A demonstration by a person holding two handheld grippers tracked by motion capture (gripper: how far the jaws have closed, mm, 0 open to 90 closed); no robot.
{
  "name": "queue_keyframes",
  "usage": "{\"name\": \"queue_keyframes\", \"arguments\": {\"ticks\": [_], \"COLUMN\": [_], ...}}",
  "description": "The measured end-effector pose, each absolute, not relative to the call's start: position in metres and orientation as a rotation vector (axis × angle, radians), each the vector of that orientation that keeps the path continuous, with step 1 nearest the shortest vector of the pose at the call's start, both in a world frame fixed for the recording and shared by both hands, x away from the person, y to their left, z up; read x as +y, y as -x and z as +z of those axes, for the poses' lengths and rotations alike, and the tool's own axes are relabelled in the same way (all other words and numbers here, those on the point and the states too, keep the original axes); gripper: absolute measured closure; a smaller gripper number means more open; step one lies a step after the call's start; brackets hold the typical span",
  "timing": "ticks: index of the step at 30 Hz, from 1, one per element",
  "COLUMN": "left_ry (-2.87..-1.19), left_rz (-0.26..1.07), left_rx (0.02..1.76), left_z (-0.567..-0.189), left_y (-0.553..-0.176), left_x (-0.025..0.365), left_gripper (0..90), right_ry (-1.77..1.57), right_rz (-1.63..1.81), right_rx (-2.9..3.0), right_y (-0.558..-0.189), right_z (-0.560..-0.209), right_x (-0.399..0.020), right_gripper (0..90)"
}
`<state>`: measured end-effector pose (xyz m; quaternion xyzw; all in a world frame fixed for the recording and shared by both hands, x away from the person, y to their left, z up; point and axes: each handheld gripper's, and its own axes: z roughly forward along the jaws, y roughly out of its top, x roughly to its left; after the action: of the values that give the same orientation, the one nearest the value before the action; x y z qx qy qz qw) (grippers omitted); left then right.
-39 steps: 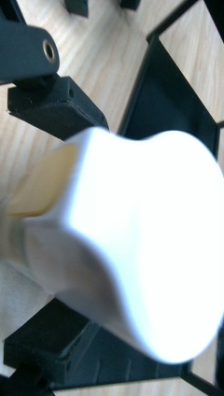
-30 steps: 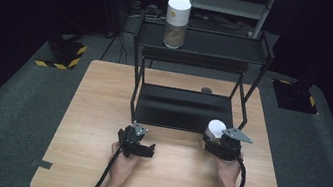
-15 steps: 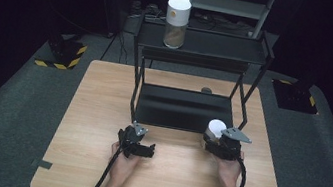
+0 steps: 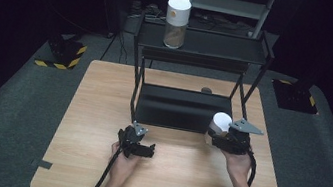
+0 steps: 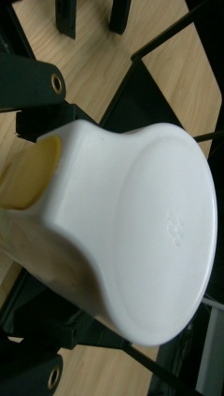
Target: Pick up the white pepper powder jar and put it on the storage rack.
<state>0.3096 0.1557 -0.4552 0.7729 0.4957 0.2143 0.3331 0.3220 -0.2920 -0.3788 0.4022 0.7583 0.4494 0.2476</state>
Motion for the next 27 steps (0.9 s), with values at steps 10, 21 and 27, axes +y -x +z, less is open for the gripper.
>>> {"name": "queue_keyframes", "arguments": {"ticks": [10,21,27], "left_ry": [-2.018,-2.018,-2.018], "left_rz": [0.559,0.558,0.558], "left_rx": [1.295,1.295,1.295], "left_z": [-0.455,-0.455,-0.455], "left_y": [-0.310,-0.310,-0.310], "left_x": [0.156,0.156,0.156], "left_gripper": [3.3,3.3,3.3], "right_ry": [-1.089,-1.072,-1.084], "right_rz": [1.247,1.321,1.348], "right_rx": [2.091,2.111,2.106], "right_y": [-0.332,-0.345,-0.350], "right_z": [-0.338,-0.277,-0.249], "right_x": [-0.298,-0.317,-0.323], "right_gripper": [30.1,30.2,30.2]}}
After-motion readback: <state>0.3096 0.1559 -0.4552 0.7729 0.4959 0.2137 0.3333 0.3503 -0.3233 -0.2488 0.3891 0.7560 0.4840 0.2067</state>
